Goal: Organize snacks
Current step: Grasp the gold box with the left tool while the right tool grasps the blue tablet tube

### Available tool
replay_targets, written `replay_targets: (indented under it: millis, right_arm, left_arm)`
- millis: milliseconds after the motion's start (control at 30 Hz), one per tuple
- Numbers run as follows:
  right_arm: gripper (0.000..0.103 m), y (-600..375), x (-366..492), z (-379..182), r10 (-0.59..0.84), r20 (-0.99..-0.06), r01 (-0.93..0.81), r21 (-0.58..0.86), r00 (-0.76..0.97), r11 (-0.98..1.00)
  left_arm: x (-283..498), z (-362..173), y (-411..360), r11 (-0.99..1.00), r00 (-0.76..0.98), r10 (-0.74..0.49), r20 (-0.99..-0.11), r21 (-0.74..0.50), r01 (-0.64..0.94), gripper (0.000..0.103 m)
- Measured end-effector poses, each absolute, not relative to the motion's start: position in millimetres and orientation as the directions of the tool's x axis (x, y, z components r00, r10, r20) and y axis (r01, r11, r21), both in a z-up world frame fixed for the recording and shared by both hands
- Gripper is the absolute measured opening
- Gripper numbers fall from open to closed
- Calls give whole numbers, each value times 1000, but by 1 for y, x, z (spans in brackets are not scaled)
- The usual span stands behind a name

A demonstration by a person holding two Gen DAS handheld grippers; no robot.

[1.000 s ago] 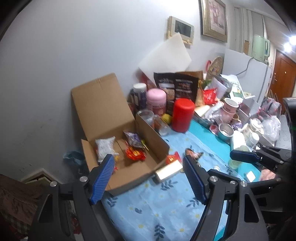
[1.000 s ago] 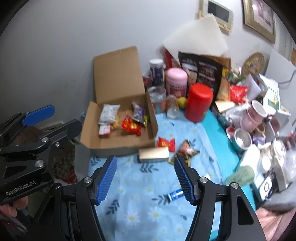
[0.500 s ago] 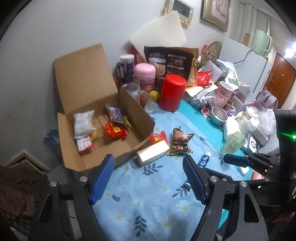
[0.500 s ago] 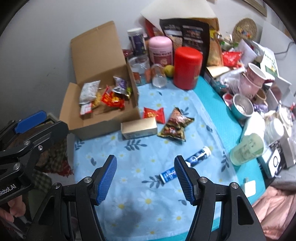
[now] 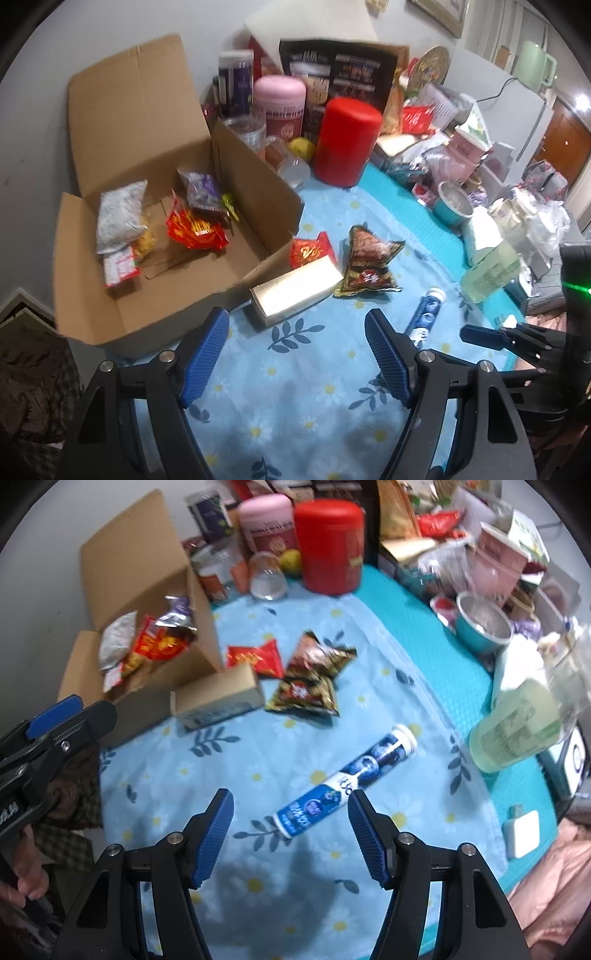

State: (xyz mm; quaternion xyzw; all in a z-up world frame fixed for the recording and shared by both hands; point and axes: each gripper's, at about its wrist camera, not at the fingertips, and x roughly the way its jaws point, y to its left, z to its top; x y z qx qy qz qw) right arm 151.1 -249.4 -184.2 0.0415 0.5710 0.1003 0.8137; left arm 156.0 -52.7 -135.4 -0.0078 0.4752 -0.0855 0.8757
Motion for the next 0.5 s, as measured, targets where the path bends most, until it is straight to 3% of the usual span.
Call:
replay_targets:
  millis: [500]
  right_arm:
    - [61, -274, 184, -250, 221, -954, 4, 227, 204, 974]
  left_arm:
    - [207, -208, -56, 989, 477, -133, -869, -84, 123, 76]
